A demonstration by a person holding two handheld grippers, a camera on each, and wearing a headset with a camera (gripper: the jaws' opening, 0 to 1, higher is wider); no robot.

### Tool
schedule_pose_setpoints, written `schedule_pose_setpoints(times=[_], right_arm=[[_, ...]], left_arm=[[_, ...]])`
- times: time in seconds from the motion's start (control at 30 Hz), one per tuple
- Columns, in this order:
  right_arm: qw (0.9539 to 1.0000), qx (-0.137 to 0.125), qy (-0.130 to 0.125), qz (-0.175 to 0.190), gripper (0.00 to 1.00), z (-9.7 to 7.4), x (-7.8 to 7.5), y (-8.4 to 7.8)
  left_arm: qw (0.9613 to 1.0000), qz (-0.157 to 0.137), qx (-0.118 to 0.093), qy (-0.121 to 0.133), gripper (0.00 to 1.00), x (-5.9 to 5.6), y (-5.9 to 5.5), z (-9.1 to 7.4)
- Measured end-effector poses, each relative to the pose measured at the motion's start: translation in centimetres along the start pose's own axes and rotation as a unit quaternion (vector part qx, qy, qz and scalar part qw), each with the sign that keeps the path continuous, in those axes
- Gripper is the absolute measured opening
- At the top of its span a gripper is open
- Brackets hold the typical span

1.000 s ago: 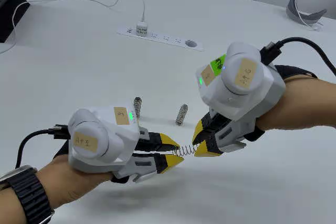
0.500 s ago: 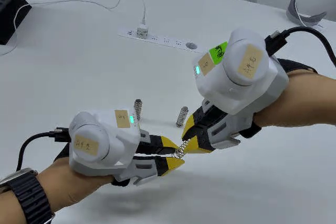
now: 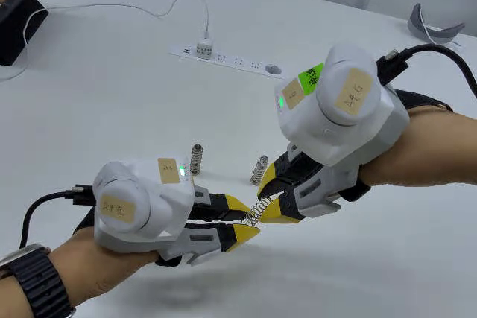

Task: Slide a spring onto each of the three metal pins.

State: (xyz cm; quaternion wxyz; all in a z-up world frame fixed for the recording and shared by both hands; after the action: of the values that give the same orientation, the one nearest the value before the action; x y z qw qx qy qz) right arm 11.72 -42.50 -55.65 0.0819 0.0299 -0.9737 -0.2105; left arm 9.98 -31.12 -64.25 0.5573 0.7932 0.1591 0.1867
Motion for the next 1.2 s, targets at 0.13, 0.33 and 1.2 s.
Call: schedule_pose_setpoints(times=[0.13, 0.33, 1.2], right_arm=[[0.9999, -0.008, -0.001, 0.007, 0.14, 0.1, 0.0, -0.1], [0.9999, -0.012, -0.003, 0.011, 0.12, 0.2, -0.1, -0.2], [0.9968, -0.001, -0.046, 0.066, 0.12, -2.9, -1.1, -4.3]], left_arm=[[1.0000, 0.000, -0.002, 0.001, 0.11, 0.0, 0.1, 0.0], [1.0000, -0.002, -0.004, 0.005, 0.11, 0.1, 0.2, 0.1], [0.9982, -0.037, 0.005, 0.047, 0.34, 1.2, -0.8, -1.2]])
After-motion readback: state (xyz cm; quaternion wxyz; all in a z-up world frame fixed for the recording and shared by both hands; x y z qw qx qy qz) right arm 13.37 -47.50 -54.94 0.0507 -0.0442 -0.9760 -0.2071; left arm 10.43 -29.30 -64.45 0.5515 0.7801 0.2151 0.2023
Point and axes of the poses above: the centre of the closed fingertips' face, and the gripper's own axes: z roughly forward along the fingers, x roughly to its left, y roughly out of its top, the point moved 10 cm from there along -z, roughly backward along the fingers, and after that the axes turned 13 degrees about y, right-handed, at the moved point
